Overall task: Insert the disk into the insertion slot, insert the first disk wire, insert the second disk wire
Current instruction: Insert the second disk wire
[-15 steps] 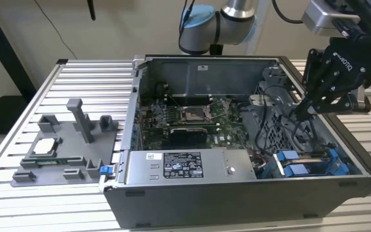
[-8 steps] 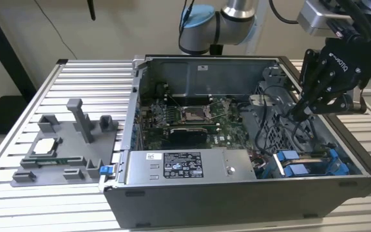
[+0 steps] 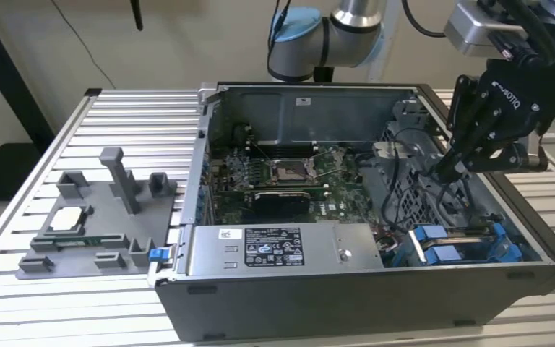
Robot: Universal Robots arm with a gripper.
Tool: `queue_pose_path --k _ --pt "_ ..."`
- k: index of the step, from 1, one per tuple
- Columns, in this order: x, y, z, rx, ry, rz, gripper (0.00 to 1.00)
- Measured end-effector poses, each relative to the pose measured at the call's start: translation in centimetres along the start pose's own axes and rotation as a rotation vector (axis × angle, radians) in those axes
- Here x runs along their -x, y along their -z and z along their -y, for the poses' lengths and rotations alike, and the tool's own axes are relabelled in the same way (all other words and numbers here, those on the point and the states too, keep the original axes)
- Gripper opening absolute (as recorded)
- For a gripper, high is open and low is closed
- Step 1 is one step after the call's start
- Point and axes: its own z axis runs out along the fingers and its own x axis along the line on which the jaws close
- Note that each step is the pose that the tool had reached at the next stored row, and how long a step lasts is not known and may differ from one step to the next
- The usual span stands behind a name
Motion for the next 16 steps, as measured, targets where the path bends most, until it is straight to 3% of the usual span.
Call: queue_pose_path --k 12,16 --pt "-0.52 -0.88 0.13 -0.0062 -0.002 -0.027 0.0" --pt "-0.55 -1.06 0.15 -0.0087 -0.002 -0.0305 0.0"
